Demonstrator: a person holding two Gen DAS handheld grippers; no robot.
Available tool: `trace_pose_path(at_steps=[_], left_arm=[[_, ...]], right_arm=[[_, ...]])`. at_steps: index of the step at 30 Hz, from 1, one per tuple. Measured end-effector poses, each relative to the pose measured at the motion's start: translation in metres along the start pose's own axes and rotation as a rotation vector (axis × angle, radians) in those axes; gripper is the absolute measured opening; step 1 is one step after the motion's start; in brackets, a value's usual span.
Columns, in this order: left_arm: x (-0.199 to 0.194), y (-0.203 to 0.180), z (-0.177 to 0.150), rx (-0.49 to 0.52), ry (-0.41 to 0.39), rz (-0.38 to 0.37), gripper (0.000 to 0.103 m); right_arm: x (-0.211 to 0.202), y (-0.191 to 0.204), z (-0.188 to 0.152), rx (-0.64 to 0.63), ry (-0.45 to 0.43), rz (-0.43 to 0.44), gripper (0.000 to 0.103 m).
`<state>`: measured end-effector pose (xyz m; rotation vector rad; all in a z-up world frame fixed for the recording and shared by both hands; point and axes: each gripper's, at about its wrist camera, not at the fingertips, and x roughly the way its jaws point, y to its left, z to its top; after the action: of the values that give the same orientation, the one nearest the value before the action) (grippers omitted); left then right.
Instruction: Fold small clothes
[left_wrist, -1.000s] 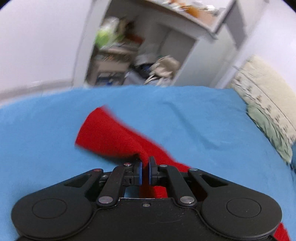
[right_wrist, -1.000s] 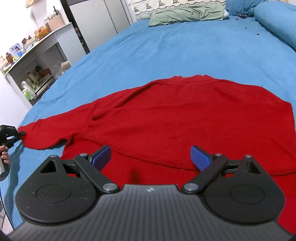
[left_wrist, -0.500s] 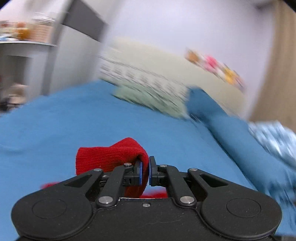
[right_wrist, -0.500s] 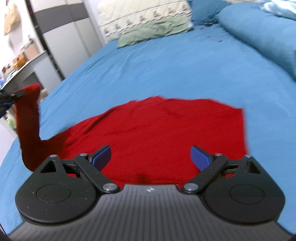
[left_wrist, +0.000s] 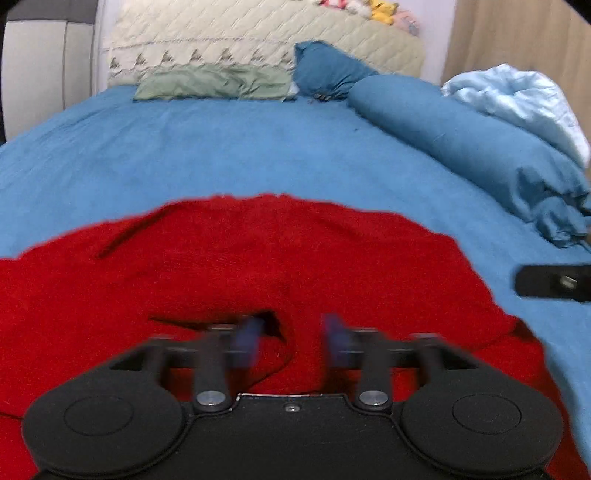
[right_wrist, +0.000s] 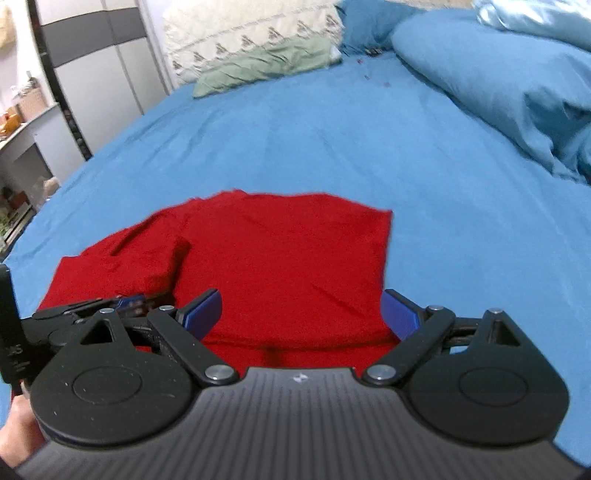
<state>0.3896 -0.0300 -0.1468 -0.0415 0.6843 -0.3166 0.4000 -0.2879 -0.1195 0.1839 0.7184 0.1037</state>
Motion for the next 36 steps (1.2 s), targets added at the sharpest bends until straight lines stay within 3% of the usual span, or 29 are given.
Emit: trace_pose_path(at_steps=[2,3,10,14,16,18,21,25,27,31,33,36], left_arm=[[-0.029,0.01,-0.001,0.034,-0.056,0.032,0.097],[-0.041,0.016,-0.002,0.049,-0.069,0.054,0.1],[-0.1,0.088,-0.04,-0.065,-0.138,0.251,0.1],[-0.103,0.113,-0.073,-0.141,-0.127,0.277,0.1],[-0.096,0.12,-0.071,-0.165,-0.073,0.276,0.099],[-0.095,0.123,-0.069,-0.18,-0.086,0.304,0.099],[-0.097,0.13,-0.07,-0.208,-0.096,0.305,0.099],[-0.101,0.133,-0.075,-0.202,-0.112,0.313,0.099],[-0.1,0.135,-0.074,-0.212,-0.115,0.317,0.099],[-0.099,0.137,-0.076,-0.229,-0.117,0.315,0.099],[-0.098,0.137,-0.076,-0.224,-0.115,0.317,0.099],[-0.095,0.135,-0.077,-0.217,-0.105,0.321,0.099]], right_arm=[[-0.002,0.008,0.006,-0.025,-0.016,0.01,0.103],[-0.001,0.016,0.009,-0.047,-0.021,0.02,0.103],[0.042,0.098,0.013,-0.321,0.074,0.057,0.103],[0.084,0.154,-0.002,-0.537,0.133,-0.005,0.103],[0.109,0.173,-0.009,-0.621,0.168,-0.048,0.093],[0.128,0.187,-0.01,-0.647,0.179,-0.065,0.076],[0.137,0.182,0.005,-0.482,0.152,-0.065,0.063],[0.131,0.137,0.015,-0.164,0.133,-0.06,0.061],[0.126,0.113,0.009,-0.077,0.141,-0.028,0.062],[0.113,0.081,-0.009,0.012,0.095,0.077,0.064],[0.109,0.078,-0.01,0.038,0.08,0.105,0.069],[0.11,0.076,-0.01,0.068,0.073,0.101,0.069]])
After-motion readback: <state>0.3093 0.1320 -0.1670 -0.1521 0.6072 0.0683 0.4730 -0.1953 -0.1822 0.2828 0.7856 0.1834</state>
